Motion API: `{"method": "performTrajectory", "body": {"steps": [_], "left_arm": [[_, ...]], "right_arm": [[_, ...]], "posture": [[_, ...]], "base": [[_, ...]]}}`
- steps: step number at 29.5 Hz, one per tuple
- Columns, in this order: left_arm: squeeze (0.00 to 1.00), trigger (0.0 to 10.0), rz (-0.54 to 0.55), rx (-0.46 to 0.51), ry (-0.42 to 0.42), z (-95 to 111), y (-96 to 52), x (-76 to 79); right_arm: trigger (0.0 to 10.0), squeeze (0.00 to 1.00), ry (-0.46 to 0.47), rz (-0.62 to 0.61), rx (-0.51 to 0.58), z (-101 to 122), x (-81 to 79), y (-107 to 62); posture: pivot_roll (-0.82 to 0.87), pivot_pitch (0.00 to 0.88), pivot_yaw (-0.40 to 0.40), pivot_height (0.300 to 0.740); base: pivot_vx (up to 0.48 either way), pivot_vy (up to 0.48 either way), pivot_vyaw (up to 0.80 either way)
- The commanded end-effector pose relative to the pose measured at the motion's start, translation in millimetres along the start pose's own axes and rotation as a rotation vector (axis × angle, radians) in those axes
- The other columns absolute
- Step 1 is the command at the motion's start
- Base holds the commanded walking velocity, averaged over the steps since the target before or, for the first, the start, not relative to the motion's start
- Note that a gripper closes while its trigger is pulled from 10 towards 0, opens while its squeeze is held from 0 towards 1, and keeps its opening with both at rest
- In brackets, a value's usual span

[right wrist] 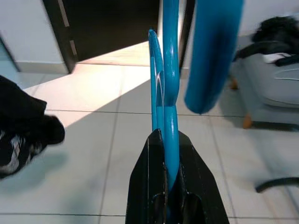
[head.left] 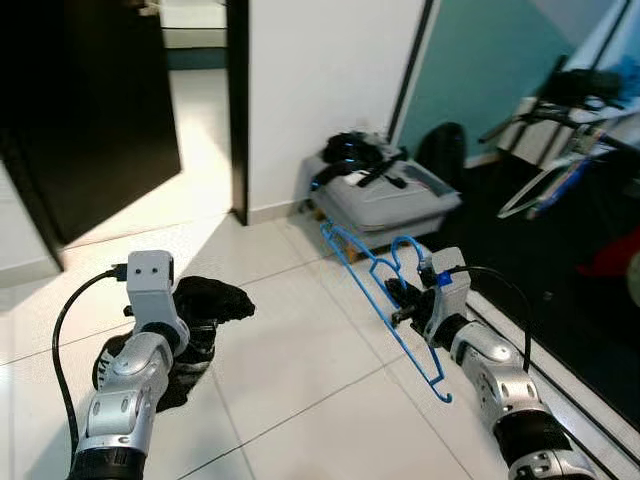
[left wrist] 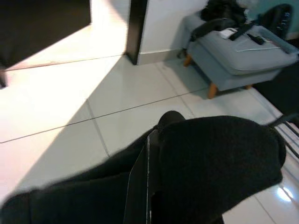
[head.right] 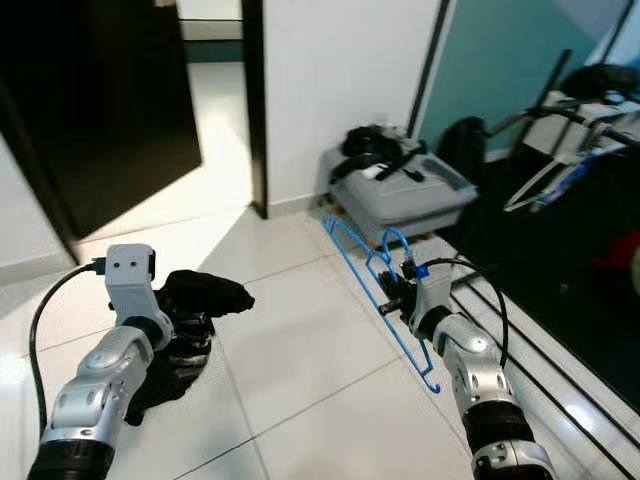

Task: Hang hanger

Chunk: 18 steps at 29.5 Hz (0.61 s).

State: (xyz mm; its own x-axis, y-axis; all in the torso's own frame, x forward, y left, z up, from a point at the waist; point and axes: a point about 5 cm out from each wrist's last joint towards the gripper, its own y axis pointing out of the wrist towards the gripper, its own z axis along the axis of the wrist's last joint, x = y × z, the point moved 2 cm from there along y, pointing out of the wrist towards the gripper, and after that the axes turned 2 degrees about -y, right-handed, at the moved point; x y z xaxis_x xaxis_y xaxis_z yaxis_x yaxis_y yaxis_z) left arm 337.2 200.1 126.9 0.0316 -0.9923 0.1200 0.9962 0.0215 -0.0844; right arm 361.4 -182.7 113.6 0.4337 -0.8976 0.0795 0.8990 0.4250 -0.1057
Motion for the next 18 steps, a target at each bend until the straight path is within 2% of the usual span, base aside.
{"method": "performTrajectory", "body": {"steps": [1, 2, 11, 18], "left_arm": [[0.00, 10.0, -0.013, 0.004, 0.017, 1.0, 1.8, 3.9], [0.00, 10.0, -0.003, 0.002, 0.024, 0.6, 2.4, 2.8], [0.00, 10.0, -0.017, -0.006, 0.034, 0.0, 5.0, 5.2], [0.00, 10.0, -0.004, -0.005, 0.007, 1.8, 7.4, 2.7]], "right_arm": [[10.0, 0.00, -0.003, -0.006, 0.003, -1.8, 2.9, -2.6], [10.0, 0.00, -0.004, -0.004, 0.003, -2.0, 2.8, -2.5], [10.0, 0.00, -0.011, 0.004, 0.006, -1.3, 2.7, -2.0], [10.0, 0.00, -0.018, 0.012, 0.005, -0.5, 2.2, -0.4]], "posture": [[0.05, 0.041, -0.124, 0.740], [0.04, 0.042, -0.122, 0.740], [0.04, 0.053, -0.125, 0.740], [0.04, 0.060, -0.126, 0.740]], "base": [[0.000, -0.469, 0.76], [0.000, -0.472, 0.76], [0.000, 0.000, 0.76], [0.000, 0.000, 0.76]]}}
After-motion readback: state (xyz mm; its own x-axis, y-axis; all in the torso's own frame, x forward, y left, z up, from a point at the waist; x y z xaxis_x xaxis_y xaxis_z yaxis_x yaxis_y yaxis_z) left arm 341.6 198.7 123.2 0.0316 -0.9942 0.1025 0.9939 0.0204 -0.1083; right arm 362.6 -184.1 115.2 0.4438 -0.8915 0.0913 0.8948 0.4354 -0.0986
